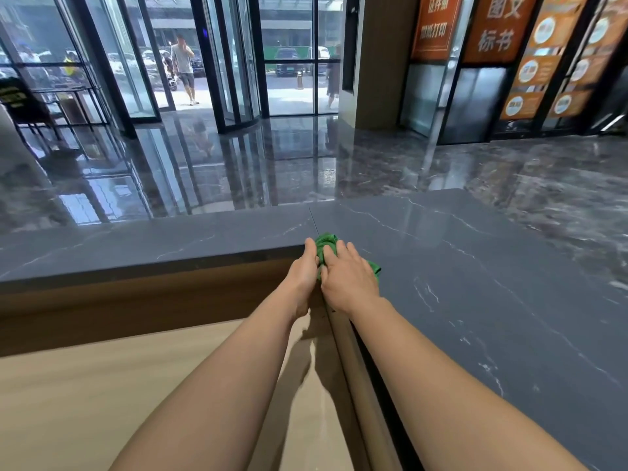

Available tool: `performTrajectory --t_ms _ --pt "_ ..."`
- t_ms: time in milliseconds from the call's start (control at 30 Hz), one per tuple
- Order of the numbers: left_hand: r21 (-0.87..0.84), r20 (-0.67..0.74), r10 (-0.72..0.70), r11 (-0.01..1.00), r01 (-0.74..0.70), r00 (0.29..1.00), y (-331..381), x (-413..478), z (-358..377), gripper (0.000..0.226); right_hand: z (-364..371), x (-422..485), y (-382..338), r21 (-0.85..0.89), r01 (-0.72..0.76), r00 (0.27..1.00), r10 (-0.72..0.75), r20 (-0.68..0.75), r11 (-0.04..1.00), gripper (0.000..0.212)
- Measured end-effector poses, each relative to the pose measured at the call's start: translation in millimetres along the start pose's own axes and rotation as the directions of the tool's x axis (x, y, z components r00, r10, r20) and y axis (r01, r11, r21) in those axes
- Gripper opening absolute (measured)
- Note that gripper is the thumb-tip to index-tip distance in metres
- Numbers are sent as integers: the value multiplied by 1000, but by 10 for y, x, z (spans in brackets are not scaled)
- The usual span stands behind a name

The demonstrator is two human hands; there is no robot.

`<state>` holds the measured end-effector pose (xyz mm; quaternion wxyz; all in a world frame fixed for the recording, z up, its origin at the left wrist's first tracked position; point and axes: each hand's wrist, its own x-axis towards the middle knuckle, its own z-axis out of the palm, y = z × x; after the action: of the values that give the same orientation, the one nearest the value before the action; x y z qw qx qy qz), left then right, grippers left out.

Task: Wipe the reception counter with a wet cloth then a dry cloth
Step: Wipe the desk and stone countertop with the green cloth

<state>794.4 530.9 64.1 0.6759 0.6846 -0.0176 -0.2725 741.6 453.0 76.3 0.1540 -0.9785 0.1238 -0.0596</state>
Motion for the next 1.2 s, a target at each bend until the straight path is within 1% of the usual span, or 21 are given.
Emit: performTrajectory --t_ms 167,500,567,667,700,767,833,900,1067,1200 --pt "6 26 14 1000 -14 1000 -74 -198 71 72 -47 -241 31 4 -4 999 4 45 1000 50" --pt "-2 -41 42 999 -42 998 -358 -807 264 73 -112 -940 95 14 39 998 -39 46 999 47" --pt "-1 -58 48 999 -48 997 -412 -948 308 75 -132 -1096 103 16 47 998 -48 48 999 47" --pt "5 -92 35 999 -35 995 -522 -1180 377 86 -180 -1366 128 23 62 996 -63 57 998 49" --pt "5 -102 34 999 -33 994 -550 -1265 402 85 -197 -1456 140 23 68 996 -69 61 997 49" --pt "1 -103 41 999 -42 994 -599 -1455 451 75 -224 -1625 164 28 79 994 -81 75 997 50" --pt "-7 -62 45 999 -46 997 -662 -1615 495 70 -236 -1781 184 37 91 993 -94 77 995 49" --pt "-9 -41 40 999 -40 998 -737 -1800 546 70 -262 -1965 208 47 109 991 -112 69 993 45" --pt "20 -107 51 999 -49 993 -873 -2159 641 67 -320 -2326 271 65 139 985 -145 94 988 42" --pt "25 -135 70 997 -67 988 -950 -2389 692 63 -360 -2558 313 72 182 980 -187 71 981 31"
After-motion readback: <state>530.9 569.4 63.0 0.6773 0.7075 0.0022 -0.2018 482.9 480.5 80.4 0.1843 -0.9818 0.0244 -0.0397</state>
